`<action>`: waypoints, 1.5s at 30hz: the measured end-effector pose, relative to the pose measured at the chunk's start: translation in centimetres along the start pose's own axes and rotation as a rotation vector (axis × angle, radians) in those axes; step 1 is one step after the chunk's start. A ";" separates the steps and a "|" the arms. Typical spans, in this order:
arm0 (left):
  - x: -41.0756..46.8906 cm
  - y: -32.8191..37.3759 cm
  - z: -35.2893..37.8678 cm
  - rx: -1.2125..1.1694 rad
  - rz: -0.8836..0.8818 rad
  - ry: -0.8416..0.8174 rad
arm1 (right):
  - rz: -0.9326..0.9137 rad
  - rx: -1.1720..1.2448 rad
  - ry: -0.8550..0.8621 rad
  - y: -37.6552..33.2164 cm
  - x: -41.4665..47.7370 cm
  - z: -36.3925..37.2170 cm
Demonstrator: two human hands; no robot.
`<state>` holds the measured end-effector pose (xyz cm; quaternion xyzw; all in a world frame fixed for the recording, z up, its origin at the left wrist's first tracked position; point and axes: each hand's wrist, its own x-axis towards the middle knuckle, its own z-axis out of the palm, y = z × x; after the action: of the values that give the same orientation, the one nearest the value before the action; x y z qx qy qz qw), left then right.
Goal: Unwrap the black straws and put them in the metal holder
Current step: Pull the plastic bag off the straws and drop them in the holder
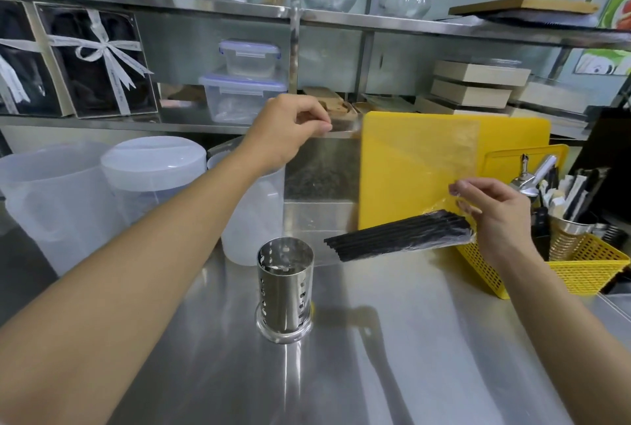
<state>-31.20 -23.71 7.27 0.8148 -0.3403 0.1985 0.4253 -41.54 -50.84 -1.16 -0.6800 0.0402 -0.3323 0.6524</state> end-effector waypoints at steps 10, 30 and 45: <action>-2.8 -5.2 -2.8 -0.185 -0.130 0.088 | -0.078 -0.178 -0.156 -2.9 3.8 5.4; -9.9 -13.2 -6.2 -0.485 -0.400 0.413 | -0.354 -0.566 -0.427 -9.0 7.0 17.1; -10.4 -14.1 -5.6 -0.566 -0.479 0.496 | -0.127 -0.285 -0.468 -4.5 5.2 12.7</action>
<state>-28.33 -9.35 -3.82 0.6501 -0.0705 0.1827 0.7342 -32.81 -41.78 5.93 -0.8243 -0.1080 -0.1977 0.5194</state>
